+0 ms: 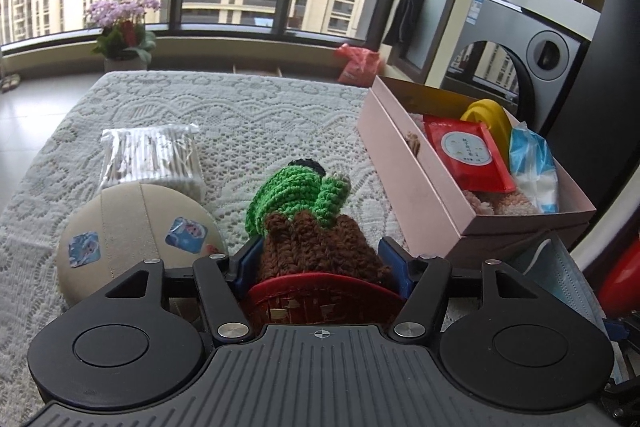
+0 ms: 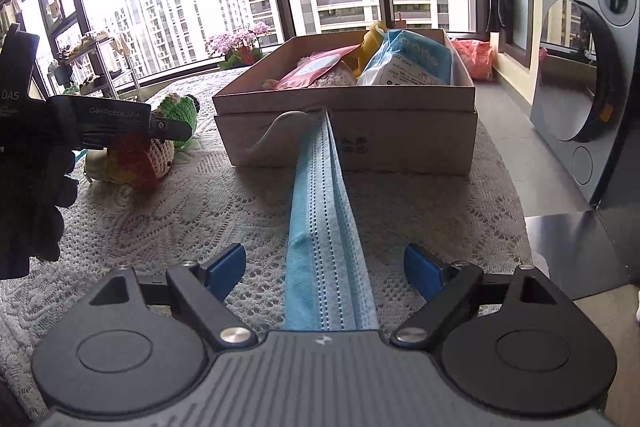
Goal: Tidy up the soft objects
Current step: 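Grasp and lift the crochet toy with the left gripper while the right lifts the mask, then lower the crochet toy into the box with the left while the right releases the mask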
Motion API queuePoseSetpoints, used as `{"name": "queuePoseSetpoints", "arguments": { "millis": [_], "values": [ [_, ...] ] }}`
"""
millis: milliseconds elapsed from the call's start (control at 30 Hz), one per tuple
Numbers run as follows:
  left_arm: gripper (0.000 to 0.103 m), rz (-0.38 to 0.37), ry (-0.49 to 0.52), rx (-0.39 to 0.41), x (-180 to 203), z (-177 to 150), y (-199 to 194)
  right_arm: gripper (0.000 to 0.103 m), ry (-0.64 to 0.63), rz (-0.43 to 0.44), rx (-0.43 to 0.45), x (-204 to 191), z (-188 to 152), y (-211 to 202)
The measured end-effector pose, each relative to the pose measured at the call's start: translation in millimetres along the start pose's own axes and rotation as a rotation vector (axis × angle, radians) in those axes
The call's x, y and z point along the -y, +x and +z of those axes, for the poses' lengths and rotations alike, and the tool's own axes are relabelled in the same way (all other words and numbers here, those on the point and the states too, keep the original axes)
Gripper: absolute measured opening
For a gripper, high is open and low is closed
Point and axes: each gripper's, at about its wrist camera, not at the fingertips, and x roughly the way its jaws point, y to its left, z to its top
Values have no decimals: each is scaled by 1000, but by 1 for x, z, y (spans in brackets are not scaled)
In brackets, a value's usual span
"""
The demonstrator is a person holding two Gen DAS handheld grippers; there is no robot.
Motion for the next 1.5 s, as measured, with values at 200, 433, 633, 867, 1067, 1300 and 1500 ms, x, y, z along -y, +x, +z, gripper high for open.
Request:
{"name": "queuePoseSetpoints", "arguments": {
  "millis": [200, 433, 633, 867, 1067, 1300, 1500],
  "values": [
    [65, -117, 116, -82, 15, -20, -31, 89, -6, -1, -3, -2, 1, 0],
    [67, -100, 224, -107, 32, -53, -53, 103, -44, 36, -42, -5, 3, 6],
    [73, -63, 197, -127, 28, -56, -38, 103, -95, 29, -81, -9, 6, 9],
    [66, -94, 170, -37, 22, -54, -51, 102, -112, 45, -69, -11, 5, 3],
    [66, -129, 211, -45, 31, -63, -67, 86, -162, -60, 4, -19, 15, -4],
    [66, -155, 264, -58, 44, -66, -91, 4, -95, 2, -78, -5, 23, -20],
    [66, -210, 313, 8, 67, -38, -106, 4, -20, 6, 25, 15, 25, -69]
  ]
}}
